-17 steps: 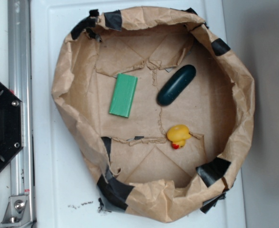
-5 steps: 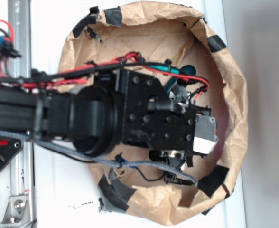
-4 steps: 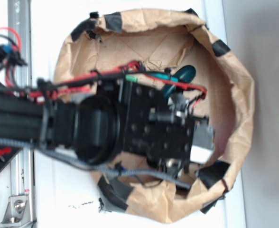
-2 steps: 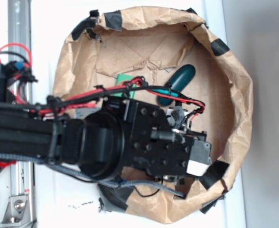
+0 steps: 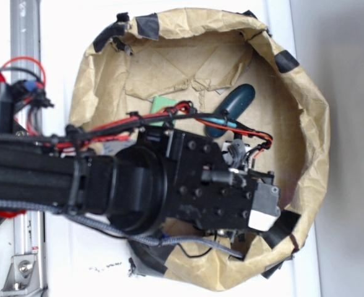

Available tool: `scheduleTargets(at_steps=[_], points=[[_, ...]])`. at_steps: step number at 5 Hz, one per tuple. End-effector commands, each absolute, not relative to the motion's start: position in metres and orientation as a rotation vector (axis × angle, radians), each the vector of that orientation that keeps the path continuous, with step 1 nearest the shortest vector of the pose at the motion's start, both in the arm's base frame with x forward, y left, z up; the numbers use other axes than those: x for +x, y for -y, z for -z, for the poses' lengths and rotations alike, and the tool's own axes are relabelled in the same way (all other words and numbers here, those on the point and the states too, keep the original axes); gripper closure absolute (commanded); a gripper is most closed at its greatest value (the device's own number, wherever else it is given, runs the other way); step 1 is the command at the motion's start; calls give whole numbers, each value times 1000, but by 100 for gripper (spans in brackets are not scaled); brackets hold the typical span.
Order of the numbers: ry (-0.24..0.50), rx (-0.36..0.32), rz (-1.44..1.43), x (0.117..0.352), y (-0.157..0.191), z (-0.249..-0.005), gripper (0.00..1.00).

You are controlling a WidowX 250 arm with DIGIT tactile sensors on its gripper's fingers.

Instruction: Grab the yellow duck.

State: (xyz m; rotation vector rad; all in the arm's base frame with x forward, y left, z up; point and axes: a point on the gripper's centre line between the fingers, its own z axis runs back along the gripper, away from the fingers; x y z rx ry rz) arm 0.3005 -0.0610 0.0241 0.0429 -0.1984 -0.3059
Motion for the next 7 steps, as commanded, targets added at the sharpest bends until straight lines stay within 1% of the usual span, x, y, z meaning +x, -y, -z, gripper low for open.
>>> scheduleTargets(at_steps=[1, 2, 3, 4, 5, 6, 7], points=[[285, -4, 362, 326, 70, -36, 100], [282, -17, 353, 326, 69, -35, 100], [271, -10, 331, 322, 63, -37, 100], [248, 45, 195, 302, 29, -74, 100], [198, 91, -33, 271, -16, -125, 100], [154, 77, -123, 266, -30, -173, 100], [169, 18, -151, 258, -23, -191, 100]])
